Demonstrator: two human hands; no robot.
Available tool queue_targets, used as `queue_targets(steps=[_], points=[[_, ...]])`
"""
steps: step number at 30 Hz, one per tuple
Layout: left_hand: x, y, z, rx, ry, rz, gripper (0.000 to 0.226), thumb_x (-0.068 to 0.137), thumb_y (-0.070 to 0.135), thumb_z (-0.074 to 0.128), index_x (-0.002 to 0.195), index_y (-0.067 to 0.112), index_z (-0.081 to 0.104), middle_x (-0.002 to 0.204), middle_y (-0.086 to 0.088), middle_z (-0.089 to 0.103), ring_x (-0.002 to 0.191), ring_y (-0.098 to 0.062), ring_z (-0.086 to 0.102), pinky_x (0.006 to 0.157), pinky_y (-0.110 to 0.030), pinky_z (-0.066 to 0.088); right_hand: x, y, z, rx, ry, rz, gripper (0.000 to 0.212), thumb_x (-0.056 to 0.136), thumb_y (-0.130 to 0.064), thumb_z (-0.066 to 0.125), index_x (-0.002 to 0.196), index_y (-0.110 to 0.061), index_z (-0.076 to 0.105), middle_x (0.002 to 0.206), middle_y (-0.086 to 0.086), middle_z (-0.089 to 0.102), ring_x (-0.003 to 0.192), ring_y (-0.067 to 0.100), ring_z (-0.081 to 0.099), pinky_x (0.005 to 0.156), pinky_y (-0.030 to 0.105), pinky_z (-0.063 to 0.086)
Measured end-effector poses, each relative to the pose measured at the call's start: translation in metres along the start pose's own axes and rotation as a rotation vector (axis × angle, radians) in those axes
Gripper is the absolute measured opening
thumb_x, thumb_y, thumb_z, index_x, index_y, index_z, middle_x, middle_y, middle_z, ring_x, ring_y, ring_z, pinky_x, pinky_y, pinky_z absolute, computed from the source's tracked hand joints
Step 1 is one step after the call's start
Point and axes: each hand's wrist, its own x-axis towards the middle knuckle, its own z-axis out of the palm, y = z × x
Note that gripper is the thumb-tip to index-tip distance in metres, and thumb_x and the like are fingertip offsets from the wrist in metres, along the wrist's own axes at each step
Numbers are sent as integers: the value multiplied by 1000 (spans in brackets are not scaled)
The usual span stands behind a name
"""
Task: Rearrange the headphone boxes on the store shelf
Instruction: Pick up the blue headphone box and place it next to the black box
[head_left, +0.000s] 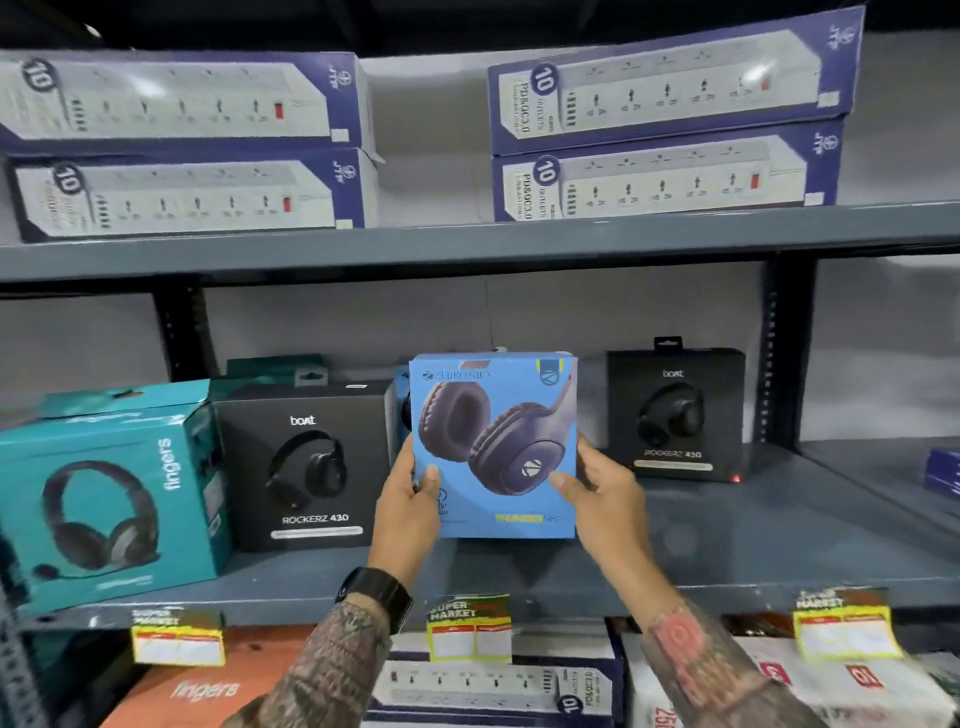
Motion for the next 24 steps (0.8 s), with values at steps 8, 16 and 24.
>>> queue_targets(steps=[8,16,24], points=[[23,-33,1,25,58,-55,51,116,14,38,160,38,46,144,2,69,132,-31,67,118,-56,51,11,21,33,7,2,17,62,91,-2,70,148,-25,62,139,-8,73,130,14,67,112,44,53],[26,-43,6,21,72,-63,47,116,17,40,160,33,45,145,3,67,133,-23,65,119,-52,51,15,31,42,-23,21,39,67,90,5,68,152,-20,58,142,-4,71,117,20,71,108,31,51],[6,-39,-5,90,26,-73,50,114,15,48,164,20,44,154,1,64,137,-21,63,125,-45,45,2,32,43,-15,151,61,65,92,-1,72,152,-20,57,135,4,74,119,30,71,104,44,55]])
